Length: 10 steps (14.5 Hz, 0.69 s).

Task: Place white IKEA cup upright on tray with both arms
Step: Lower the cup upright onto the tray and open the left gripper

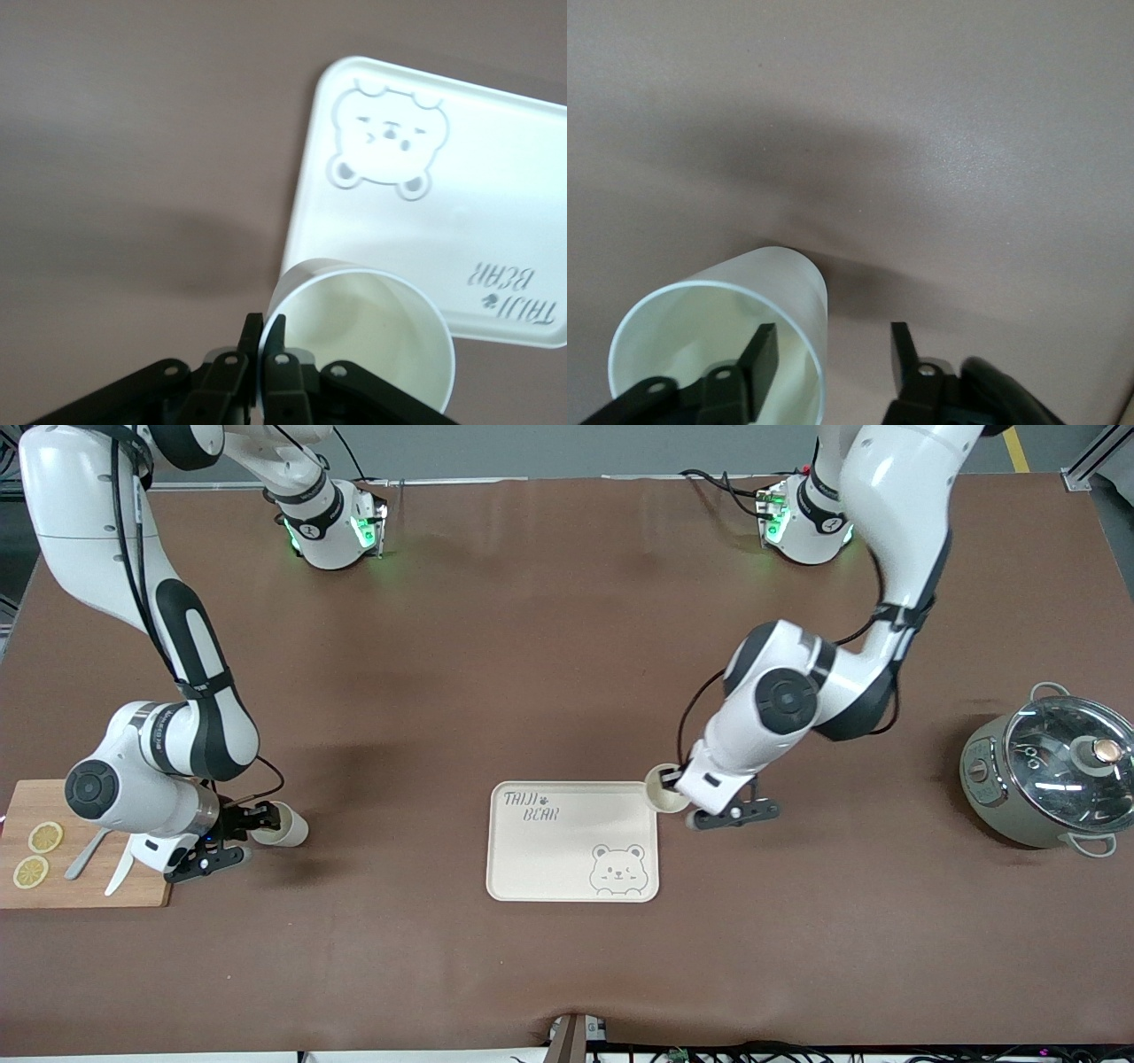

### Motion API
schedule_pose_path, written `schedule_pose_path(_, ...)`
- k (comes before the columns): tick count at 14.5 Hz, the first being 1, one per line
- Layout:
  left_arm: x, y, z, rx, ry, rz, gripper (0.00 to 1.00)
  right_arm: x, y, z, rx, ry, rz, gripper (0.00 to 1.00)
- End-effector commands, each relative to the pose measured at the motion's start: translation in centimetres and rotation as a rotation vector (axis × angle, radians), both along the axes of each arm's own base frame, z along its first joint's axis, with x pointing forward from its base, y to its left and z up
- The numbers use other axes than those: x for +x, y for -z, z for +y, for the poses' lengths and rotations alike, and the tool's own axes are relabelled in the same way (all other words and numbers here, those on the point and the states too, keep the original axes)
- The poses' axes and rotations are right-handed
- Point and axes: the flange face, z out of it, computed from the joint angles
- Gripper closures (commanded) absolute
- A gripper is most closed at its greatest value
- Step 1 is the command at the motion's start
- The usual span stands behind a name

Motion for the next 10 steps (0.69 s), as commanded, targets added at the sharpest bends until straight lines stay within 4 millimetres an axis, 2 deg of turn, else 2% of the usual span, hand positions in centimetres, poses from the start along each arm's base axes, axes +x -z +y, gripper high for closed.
schedule_pose_path(1, 1.2, 2.1, -2.5, 0.021, -0.014, 0.004, 1.00, 0.0, -0.1, 0.4, 0.010, -0.007, -0.009, 0.51)
schedule_pose_path(3, 1.0, 3.7, -4.2, 0.011, 0.000, -0.004, 1.00, 0.0, -0.2, 0.4, 0.010, -0.007, -0.010, 0.63)
schedule_pose_path(5, 1.3, 5.0, -5.0, -0.010, -0.013, -0.031, 1.00, 0.0, -0.2, 0.4, 0.010, -0.007, -0.010, 0.70)
schedule_pose_path(8, 1.6, 6.1, -5.0, 0.009, -0.014, -0.066, 1.00, 0.0, -0.2, 0.6, 0.011, -0.008, -0.009, 0.85)
schedule_pose_path(10, 1.4, 6.3, -5.3, 0.034, -0.006, -0.084, 1.00, 0.0, -0.2, 0.6, 0.011, -0.001, -0.007, 0.99)
